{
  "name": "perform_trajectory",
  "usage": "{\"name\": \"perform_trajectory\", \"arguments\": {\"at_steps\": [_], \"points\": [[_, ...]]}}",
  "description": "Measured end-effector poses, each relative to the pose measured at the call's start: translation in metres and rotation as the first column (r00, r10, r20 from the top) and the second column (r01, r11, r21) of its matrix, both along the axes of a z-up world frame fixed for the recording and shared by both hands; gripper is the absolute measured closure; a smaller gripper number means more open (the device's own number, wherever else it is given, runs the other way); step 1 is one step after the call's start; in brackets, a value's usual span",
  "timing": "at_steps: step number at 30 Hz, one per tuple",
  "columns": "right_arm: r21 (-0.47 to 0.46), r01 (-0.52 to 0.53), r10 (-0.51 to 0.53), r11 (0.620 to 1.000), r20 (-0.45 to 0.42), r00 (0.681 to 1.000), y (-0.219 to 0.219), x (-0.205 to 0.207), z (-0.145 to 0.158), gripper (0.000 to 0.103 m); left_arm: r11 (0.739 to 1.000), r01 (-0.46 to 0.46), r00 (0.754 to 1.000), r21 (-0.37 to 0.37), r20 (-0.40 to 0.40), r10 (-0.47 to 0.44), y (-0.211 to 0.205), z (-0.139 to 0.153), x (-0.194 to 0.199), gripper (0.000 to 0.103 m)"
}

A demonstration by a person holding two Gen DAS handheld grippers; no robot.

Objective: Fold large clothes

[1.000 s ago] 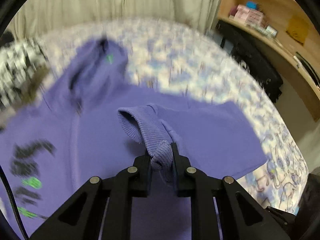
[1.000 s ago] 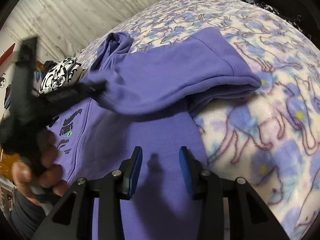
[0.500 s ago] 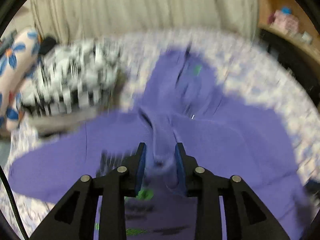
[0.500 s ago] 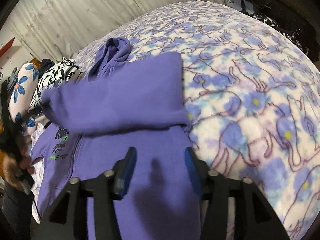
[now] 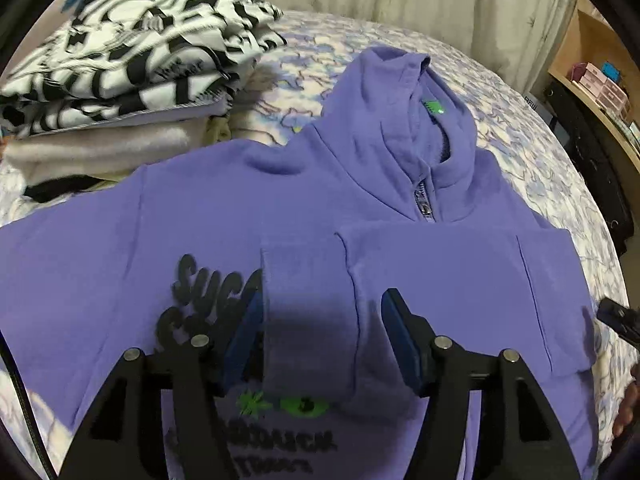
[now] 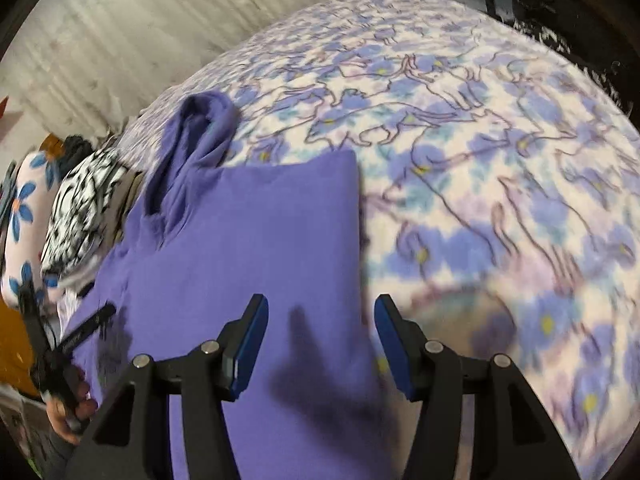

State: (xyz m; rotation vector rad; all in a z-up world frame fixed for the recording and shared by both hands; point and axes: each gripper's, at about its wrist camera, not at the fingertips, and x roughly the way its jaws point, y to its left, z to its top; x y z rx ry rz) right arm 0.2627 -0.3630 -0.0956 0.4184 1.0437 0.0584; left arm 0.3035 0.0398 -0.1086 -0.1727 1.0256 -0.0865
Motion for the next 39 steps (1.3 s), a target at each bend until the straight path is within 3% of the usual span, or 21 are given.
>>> {"name": "perform_trajectory", "arguments": {"at_steps": [1,4,6,7,8,9,12,14,17,19,20,21,23,27,31,35,39], "points": [[-0.002,0.009,-0.009,1.0,-0.017,1.0,-0.002,0.013,-0.008,0.048,1.0,0.004,1.0,-0.005,-0.022,-0.004,-0.002,-0.006,0.005,0.044],[0.006,0.028,-0.028,1.0,-0.058,0.998,-0.005,0.036,-0.024,0.048,0.999,0.006,0.999,0.035,-0.036,-0.005,-0.014,-0.012,0.014,0.063],[0.028,0.038,-0.036,0.999,-0.074,0.997,-0.005,0.042,-0.034,0.048,0.999,0.035,0.999,0.025,-0.014,-0.035,-0.021,-0.007,0.018,0.092],[0.027,0.027,-0.025,0.999,-0.067,0.997,-0.003,0.044,-0.035,0.048,0.999,0.043,0.999,0.019,-0.004,-0.043,-0.024,-0.003,0.021,0.092],[0.01,-0.012,0.012,1.0,-0.032,0.999,0.002,0.044,-0.032,0.062,0.999,0.043,0.999,0.025,0.008,-0.043,-0.026,0.0,0.023,0.094],[0.012,-0.039,0.039,0.999,-0.003,0.999,0.005,0.043,-0.026,0.089,0.999,0.048,0.999,0.027,0.024,-0.048,-0.029,0.004,0.024,0.095],[-0.017,-0.008,0.01,1.0,0.082,0.997,0.006,0.033,-0.008,0.09,0.998,0.054,0.995,0.033,0.08,-0.057,-0.037,0.018,0.026,0.097],[-0.056,0.019,-0.013,0.998,0.105,0.994,0.007,0.031,-0.007,0.09,0.997,0.048,0.994,0.062,0.093,-0.053,-0.039,0.017,0.029,0.097],[-0.118,0.02,-0.019,0.993,0.013,1.0,0.013,0.038,-0.027,0.086,0.993,0.021,1.0,0.115,0.002,-0.021,-0.037,-0.005,0.041,0.094],[-0.128,0.042,-0.041,0.991,0.013,0.999,0.013,0.032,-0.021,0.078,0.996,0.019,1.0,0.092,-0.021,-0.017,-0.029,-0.01,0.039,0.087],[-0.133,0.052,-0.051,0.99,0.01,0.999,0.012,0.028,-0.017,0.074,0.996,0.014,1.0,0.089,-0.011,-0.013,-0.025,-0.006,0.034,0.078],[-0.14,0.059,-0.057,0.988,0.017,0.998,0.011,0.023,-0.011,0.074,0.995,0.006,1.0,0.099,-0.001,-0.006,-0.022,-0.001,0.03,0.066],[-0.16,0.052,-0.045,0.986,0.047,0.998,0.014,0.011,0.002,0.074,0.993,-0.011,1.0,0.121,0.025,0.008,-0.015,0.008,0.019,0.057],[-0.161,-0.01,0.026,0.987,0.097,0.995,0.033,-0.011,0.022,0.074,0.994,0.004,0.997,0.105,0.074,-0.012,-0.009,0.031,-0.01,0.057],[-0.137,-0.103,0.118,0.985,0.101,0.988,0.071,-0.021,0.029,0.074,0.986,0.075,0.994,0.148,0.063,-0.085,-0.033,0.037,-0.028,0.057],[-0.134,-0.206,0.218,0.969,0.085,0.972,0.116,-0.026,0.023,0.073,0.985,0.155,0.986,0.081,0.04,-0.159,-0.067,0.035,-0.042,0.057],[-0.216,-0.207,0.219,0.954,0.032,0.975,0.125,-0.028,0.002,0.073,0.983,0.143,0.989,0.111,0.013,-0.145,-0.084,0.016,-0.049,0.057]]}}
